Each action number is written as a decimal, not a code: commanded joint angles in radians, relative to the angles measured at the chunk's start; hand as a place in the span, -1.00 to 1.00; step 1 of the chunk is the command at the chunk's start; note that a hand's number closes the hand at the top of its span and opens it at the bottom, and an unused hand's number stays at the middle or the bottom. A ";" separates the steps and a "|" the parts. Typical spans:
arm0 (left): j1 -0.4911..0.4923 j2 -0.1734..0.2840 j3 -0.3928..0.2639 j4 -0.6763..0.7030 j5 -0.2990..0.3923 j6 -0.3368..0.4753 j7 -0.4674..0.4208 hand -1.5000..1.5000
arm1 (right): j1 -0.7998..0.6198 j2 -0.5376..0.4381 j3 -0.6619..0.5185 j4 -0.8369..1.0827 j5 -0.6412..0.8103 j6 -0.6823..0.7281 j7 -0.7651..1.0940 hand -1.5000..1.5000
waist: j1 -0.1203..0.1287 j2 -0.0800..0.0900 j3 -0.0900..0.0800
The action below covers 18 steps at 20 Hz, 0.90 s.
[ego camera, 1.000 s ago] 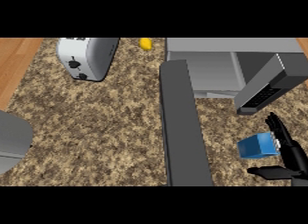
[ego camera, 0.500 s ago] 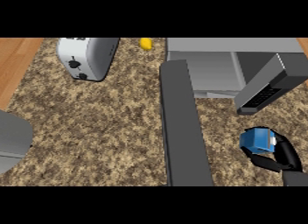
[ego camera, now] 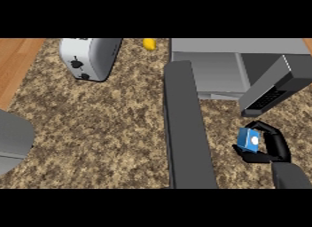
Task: Pick up the milk, place it into the microwave and close the microwave
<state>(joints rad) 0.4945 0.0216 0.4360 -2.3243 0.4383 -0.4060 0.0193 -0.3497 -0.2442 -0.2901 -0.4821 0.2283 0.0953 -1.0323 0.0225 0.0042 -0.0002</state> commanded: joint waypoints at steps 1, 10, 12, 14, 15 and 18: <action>0.016 -0.020 -0.014 0.025 -0.025 -0.043 -0.050 -1.00 | -0.063 0.034 -0.052 0.126 -0.015 -0.105 -0.126 1.00 | 0.011 0.004 0.003; 0.030 -0.021 0.006 0.006 0.010 -0.022 -0.027 -1.00 | -0.103 0.052 0.002 0.075 -0.033 0.104 -0.100 1.00 | -0.010 -0.004 0.001; 0.019 0.046 0.075 0.001 0.087 -0.007 0.018 -1.00 | -0.068 0.126 0.043 0.001 -0.034 0.110 -0.065 1.00 | -0.021 -0.010 0.000; 0.019 -0.002 0.049 0.002 0.047 -0.025 -0.007 -1.00 | -0.068 0.120 0.049 -0.066 -0.048 0.090 -0.029 1.00 | -0.020 -0.008 0.000; -0.009 0.018 0.070 0.017 0.065 0.006 0.023 -1.00 | -0.073 0.155 0.076 -0.124 -0.030 0.023 0.018 1.00 | -0.024 -0.009 -0.001; 0.036 0.006 0.081 -0.051 0.087 -0.007 0.051 -1.00 | -0.016 0.159 0.100 -0.264 -0.054 0.039 0.119 1.00 | -0.022 -0.009 0.000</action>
<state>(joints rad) 0.5177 0.0290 0.4822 -2.3259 0.4823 -0.4135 0.0251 -0.4060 -0.1114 -0.2238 -0.6103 0.1899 0.1210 -0.9835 0.0031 -0.0036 -0.0004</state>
